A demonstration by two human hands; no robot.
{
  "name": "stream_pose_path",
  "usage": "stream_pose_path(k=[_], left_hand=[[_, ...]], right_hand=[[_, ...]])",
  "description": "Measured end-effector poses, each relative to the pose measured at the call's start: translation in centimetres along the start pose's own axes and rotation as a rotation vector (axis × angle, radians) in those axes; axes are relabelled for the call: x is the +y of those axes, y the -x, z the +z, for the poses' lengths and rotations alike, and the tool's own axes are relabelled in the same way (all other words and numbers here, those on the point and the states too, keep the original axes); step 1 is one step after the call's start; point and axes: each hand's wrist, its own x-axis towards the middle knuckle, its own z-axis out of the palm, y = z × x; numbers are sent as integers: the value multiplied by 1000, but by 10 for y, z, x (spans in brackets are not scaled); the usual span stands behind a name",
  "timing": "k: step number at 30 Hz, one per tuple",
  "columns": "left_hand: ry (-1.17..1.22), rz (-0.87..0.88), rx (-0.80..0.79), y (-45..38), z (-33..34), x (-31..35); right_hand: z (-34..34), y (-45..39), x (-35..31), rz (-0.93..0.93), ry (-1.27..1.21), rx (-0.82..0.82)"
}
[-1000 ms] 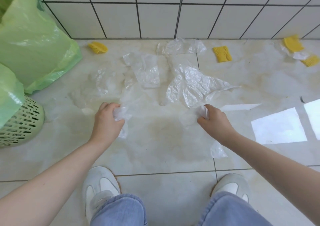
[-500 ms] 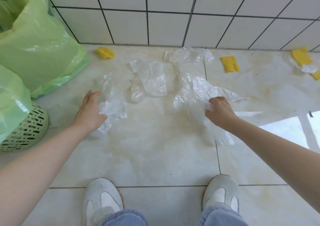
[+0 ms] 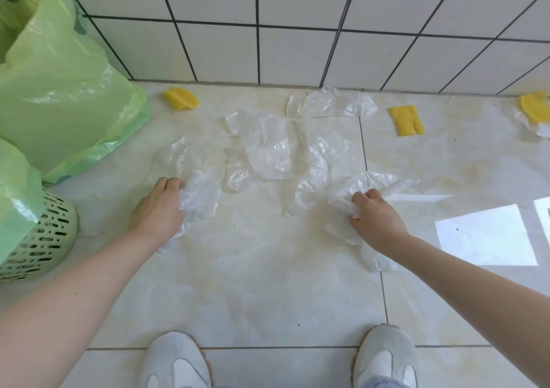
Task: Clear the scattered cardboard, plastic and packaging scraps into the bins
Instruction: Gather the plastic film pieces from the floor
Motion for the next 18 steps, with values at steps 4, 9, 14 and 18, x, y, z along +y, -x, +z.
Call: stream_pose_path(k=[4, 9, 14, 18], left_hand=[[42, -20, 24, 0, 0, 0], [105, -69, 15, 7, 2, 2], [276, -158, -6, 24, 10, 4], [297, -147, -25, 39, 17, 4]], right_hand=[[-2, -1, -2, -16, -6, 6], [-10, 8, -7, -8, -89, 18], [-21, 26, -29, -63, -222, 125], [-24, 41, -56, -134, -325, 140]])
